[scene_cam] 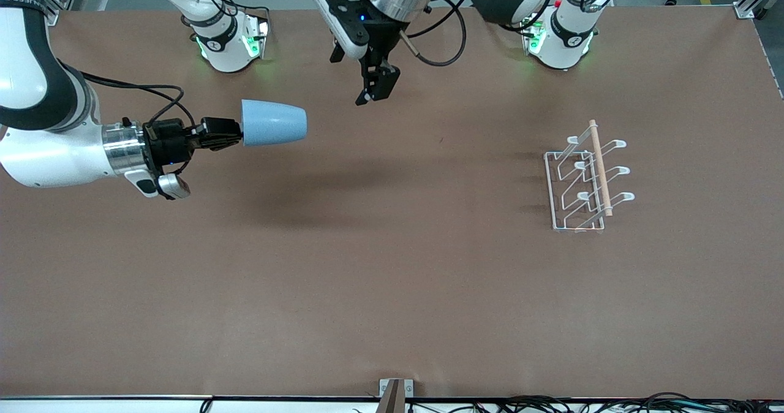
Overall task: Hang cup on cup holder
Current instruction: 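Bring the left gripper to the cup held by the right gripper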
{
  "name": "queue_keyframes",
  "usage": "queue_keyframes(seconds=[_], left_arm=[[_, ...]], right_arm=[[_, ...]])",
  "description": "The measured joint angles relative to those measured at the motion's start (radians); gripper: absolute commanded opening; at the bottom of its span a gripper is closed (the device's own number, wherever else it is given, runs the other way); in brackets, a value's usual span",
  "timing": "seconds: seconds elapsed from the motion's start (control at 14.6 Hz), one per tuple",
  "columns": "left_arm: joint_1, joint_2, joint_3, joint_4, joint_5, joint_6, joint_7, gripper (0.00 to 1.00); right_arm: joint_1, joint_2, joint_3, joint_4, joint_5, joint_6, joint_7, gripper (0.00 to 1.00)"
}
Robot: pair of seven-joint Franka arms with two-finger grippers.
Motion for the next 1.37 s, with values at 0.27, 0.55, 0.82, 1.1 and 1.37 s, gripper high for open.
queue_keyframes(seconds=[0.27, 0.55, 0.82, 1.1, 1.37], left_arm=[[-0.003, 0.015, 0.000, 0.009, 0.001, 0.009, 0.001, 1.00], [-0.067, 0.047, 0.009, 0.055, 0.043, 0.009, 0.002, 1.00], [-0.141, 0.102, 0.031, 0.080, 0.118, 0.076, 0.001, 1.00], [-0.208, 0.139, 0.101, 0.122, 0.131, 0.119, 0.006, 1.00], [-0.328, 0.149, 0.226, 0.162, 0.131, 0.166, 0.016, 1.00]], right_arm=[[0.000, 0.000, -0.001, 0.000, 0.000, -0.007, 0.000, 0.00], [0.000, 0.000, -0.001, 0.000, 0.000, -0.009, 0.000, 0.00], [0.000, 0.000, -0.001, 0.000, 0.000, -0.013, 0.000, 0.00], [0.003, -0.007, 0.000, -0.005, 0.000, -0.020, 0.000, 0.00], [0.022, -0.047, 0.001, -0.046, 0.000, -0.020, 0.000, 0.00]])
